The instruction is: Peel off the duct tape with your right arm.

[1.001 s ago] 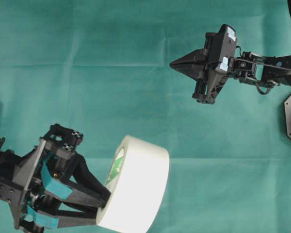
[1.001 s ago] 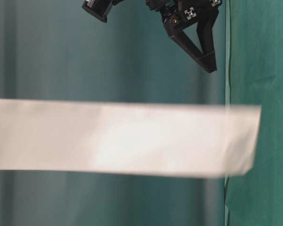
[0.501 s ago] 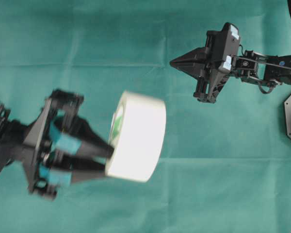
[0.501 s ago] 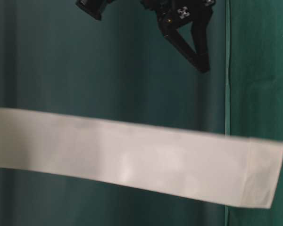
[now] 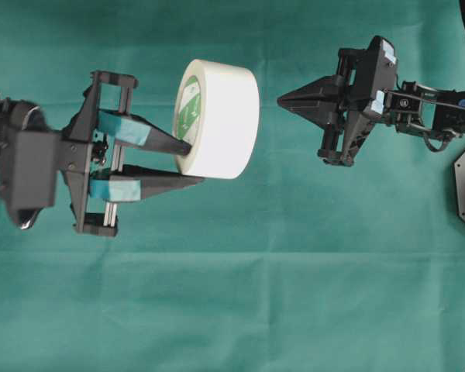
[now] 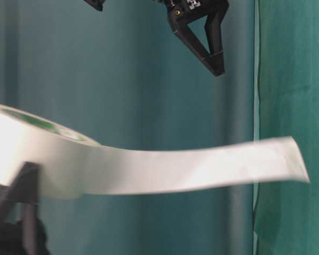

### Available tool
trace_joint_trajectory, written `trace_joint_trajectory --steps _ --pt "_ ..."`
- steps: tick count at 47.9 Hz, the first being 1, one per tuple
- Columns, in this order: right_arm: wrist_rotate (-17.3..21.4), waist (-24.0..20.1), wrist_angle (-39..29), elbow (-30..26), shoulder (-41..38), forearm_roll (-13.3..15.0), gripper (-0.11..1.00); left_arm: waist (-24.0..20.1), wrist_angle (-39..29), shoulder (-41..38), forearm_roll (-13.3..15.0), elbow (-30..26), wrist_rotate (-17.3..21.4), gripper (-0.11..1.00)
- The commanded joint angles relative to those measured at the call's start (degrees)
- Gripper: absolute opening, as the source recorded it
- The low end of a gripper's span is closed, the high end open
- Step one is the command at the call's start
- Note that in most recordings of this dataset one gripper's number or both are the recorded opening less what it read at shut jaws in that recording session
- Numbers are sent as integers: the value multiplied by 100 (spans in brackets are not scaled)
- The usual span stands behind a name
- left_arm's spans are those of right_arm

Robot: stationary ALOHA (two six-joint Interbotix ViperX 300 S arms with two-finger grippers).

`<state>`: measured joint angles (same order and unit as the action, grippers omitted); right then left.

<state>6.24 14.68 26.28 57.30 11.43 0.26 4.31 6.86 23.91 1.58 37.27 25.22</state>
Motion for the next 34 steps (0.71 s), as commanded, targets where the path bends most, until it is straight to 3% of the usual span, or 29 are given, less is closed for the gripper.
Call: trace_joint_trajectory --steps 1,25,34 --pt "0 -18 26 -44 123 9 -10 -132 -299 123 0 -105 -97 20" --pt "0 -18 18 -53 123 9 -10 -800 -2584 105 -18 -483 -246 20" --pt "0 -18 53 -44 123 9 -10 -905 -2865 -44 -35 -536 -352 20"
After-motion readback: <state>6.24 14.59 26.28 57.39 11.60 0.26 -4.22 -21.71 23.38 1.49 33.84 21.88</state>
